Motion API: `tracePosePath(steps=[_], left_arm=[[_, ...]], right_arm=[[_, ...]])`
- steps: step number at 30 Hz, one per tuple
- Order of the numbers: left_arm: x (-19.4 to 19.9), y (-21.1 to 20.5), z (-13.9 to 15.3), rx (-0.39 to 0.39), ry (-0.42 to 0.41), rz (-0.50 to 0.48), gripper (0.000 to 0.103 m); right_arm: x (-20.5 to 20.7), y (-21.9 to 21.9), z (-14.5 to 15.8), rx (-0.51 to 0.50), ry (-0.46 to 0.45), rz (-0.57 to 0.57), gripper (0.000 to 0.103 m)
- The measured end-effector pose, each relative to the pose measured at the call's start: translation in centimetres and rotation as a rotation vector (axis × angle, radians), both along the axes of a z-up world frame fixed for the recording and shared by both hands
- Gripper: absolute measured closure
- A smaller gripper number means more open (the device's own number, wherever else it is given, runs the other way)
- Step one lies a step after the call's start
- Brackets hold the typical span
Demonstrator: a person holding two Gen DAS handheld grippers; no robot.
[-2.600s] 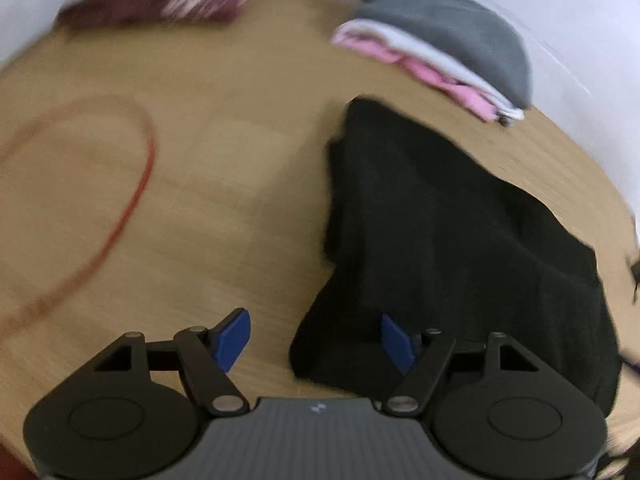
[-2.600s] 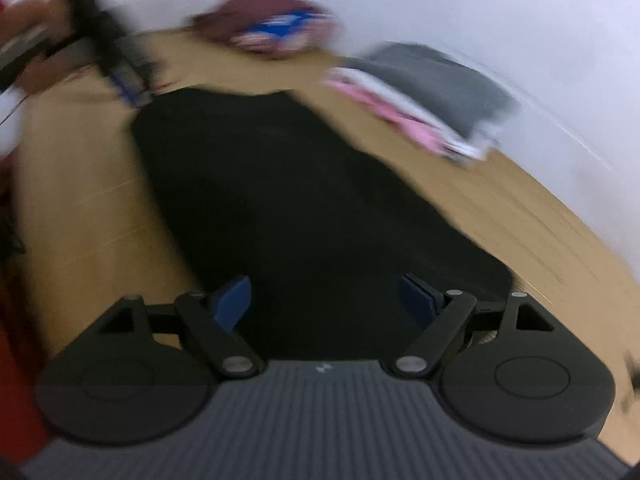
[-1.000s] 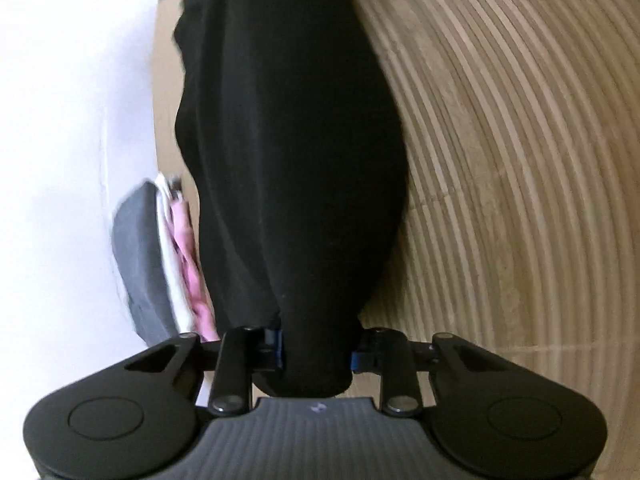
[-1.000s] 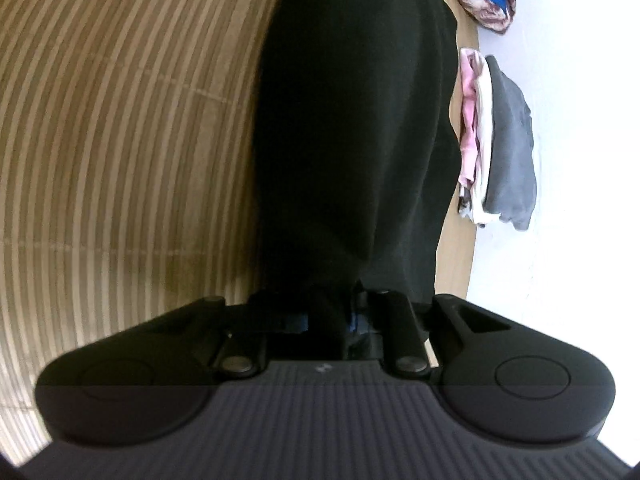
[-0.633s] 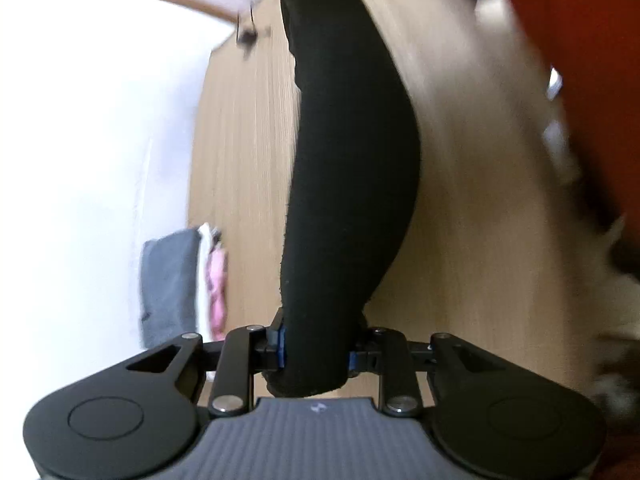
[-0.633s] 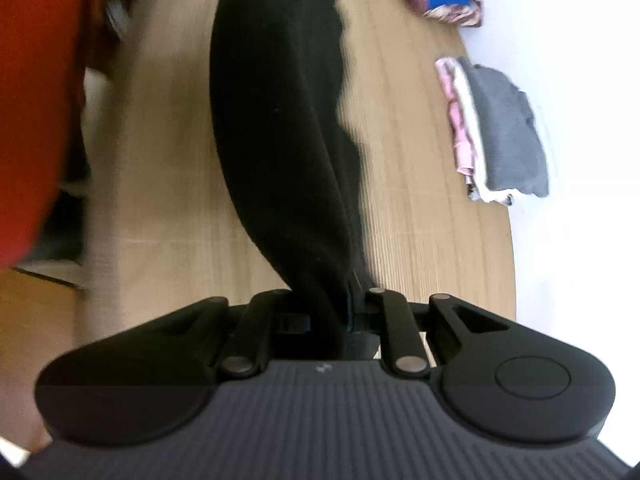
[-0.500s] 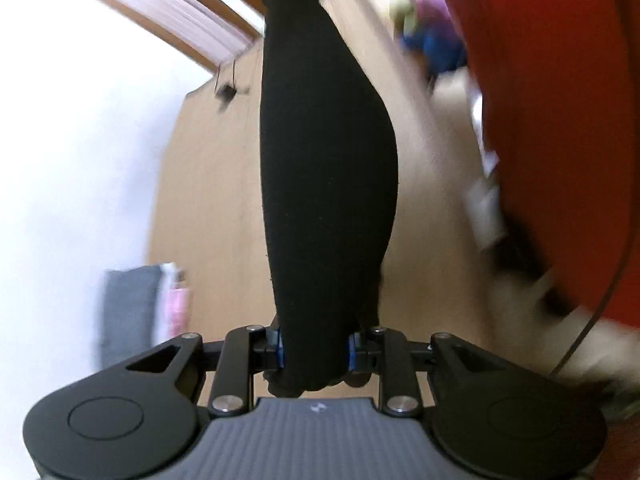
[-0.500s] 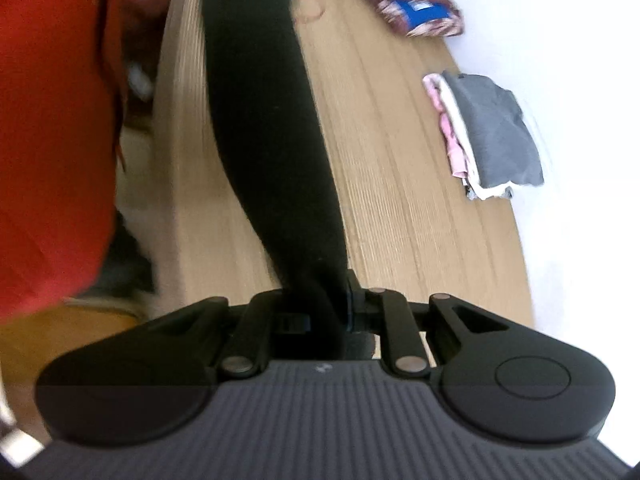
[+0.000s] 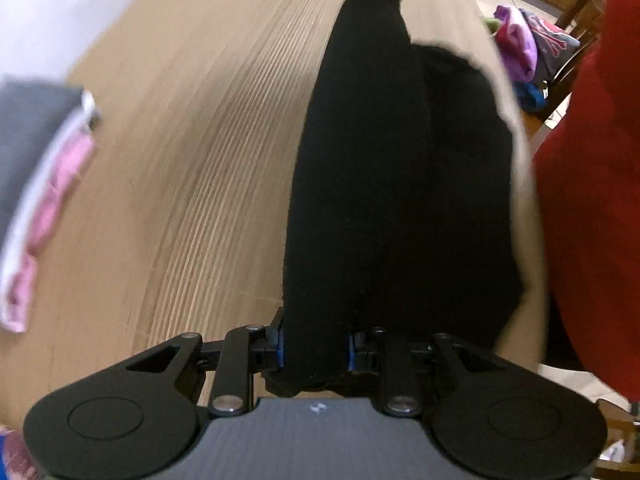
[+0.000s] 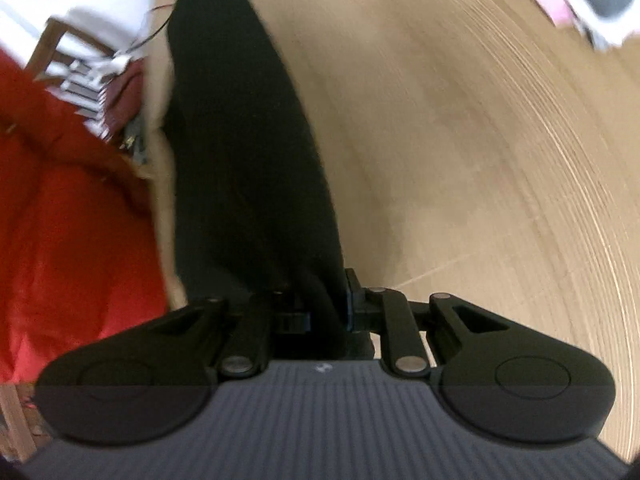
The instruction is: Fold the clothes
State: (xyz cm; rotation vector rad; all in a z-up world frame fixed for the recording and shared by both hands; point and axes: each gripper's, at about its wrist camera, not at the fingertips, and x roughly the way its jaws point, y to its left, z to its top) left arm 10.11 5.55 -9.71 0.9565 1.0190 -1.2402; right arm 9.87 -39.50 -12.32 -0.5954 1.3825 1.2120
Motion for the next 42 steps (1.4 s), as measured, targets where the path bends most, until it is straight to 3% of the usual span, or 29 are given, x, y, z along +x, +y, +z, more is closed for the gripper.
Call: tracePosePath(steps=[4, 6, 7, 8, 10, 12, 13, 14, 15, 16, 18, 19, 21, 24, 26, 27, 29, 31, 32, 35, 37, 39, 40, 41, 42], left_arm=[[7.4, -1.4, -3.8, 0.031, 0.099, 0.048, 0.073], [10.2, -1.6, -4.9, 0.023, 0.180, 0.096, 0.061], [11.2, -1.5, -5.2, 0.023, 0.206, 0.141, 0.039], [12.2, -1.4, -5.4, 0.018, 0.223, 0.191, 0.020], [13.8, -0.2, -5.9, 0.007, 0.210, 0.324, 0.000], [14.5, 2.4, -5.7, -0.105, 0.265, 0.470, 0.000], [14.5, 4.0, -5.6, -0.149, 0.285, 0.549, 0.000], [14.5, 5.7, -5.5, -0.193, 0.305, 0.636, 0.003], [14.4, 7.7, -5.4, -0.240, 0.318, 0.741, 0.005], [14.1, 9.7, -5.1, -0.292, 0.311, 0.835, 0.014], [11.9, 13.8, -3.9, -0.448, 0.235, 1.038, 0.017], [10.5, 15.2, -3.3, -0.547, 0.205, 1.128, 0.017], [7.2, 15.8, -1.7, -0.788, 0.197, 1.236, 0.017], [3.4, 12.1, -0.2, -0.995, 0.163, 1.177, 0.015], [2.9, 8.3, -0.1, -0.991, 0.173, 1.088, 0.013], [3.2, 6.2, -0.5, -0.936, 0.184, 1.044, 0.014], [3.8, 2.9, -2.3, -0.791, 0.196, 1.051, 0.030], [4.7, 1.0, -4.2, -0.687, 0.236, 1.102, 0.032], [6.0, 0.8, -4.6, -0.664, 0.243, 1.133, 0.042], [6.6, 1.5, -5.2, -0.658, 0.210, 1.187, 0.063], [7.4, 2.7, -5.1, -0.652, 0.214, 1.249, 0.065], [6.8, 4.3, -4.4, -0.674, 0.241, 1.312, 0.059], [5.8, 5.4, -3.8, -0.691, 0.241, 1.310, 0.045], [4.8, 6.4, -3.0, -0.704, 0.231, 1.307, 0.025], [3.5, 7.1, -2.0, -0.704, 0.189, 1.307, 0.013]], right_arm=[[6.6, 0.2, -4.6, -0.010, 0.107, -0.029, 0.085], [9.1, 0.2, -5.9, -0.003, 0.136, -0.060, 0.085], [9.9, 0.1, -6.4, -0.005, 0.142, -0.095, 0.085], [10.8, 0.0, -6.9, -0.008, 0.149, -0.129, 0.079], [12.2, -0.9, -7.1, -0.004, 0.139, -0.236, 0.074], [13.2, -2.2, -6.7, 0.006, 0.103, -0.380, 0.064], [12.4, -3.6, -5.8, 0.003, 0.034, -0.502, 0.053], [11.7, -4.9, -4.8, 0.000, -0.035, -0.625, 0.049], [11.0, -6.3, -3.8, -0.003, -0.106, -0.747, 0.049], [10.3, -7.6, -2.8, -0.007, -0.177, -0.869, 0.049], [8.2, -9.9, -0.8, -0.002, -0.325, -1.099, 0.048], [4.9, -9.2, 0.6, 0.046, -0.415, -1.164, 0.048], [-1.2, -6.2, 2.5, 0.160, -0.568, -1.207, 0.048], [-6.3, 4.1, 1.7, 0.234, -0.730, -1.076, 0.051], [-7.3, 9.8, -0.4, 0.265, -0.744, -1.001, 0.053], [-6.8, 11.4, -1.7, 0.292, -0.698, -0.994, 0.053], [-5.6, 12.2, -3.7, 0.337, -0.586, -1.039, 0.053], [-4.4, 11.9, -5.7, 0.367, -0.499, -1.091, 0.053], [-3.6, 11.2, -6.5, 0.366, -0.477, -1.112, 0.055], [-4.2, 9.3, -6.3, 0.380, -0.476, -1.116, 0.055], [-4.7, 7.7, -5.7, 0.336, -0.509, -1.132, 0.055], [-5.3, 5.7, -4.9, 0.289, -0.554, -1.159, 0.053], [-6.3, 4.0, -4.0, 0.289, -0.578, -1.175, 0.053], [-7.3, 2.4, -3.1, 0.290, -0.601, -1.191, 0.052], [-8.3, 0.8, -2.3, 0.292, -0.623, -1.205, 0.050]])
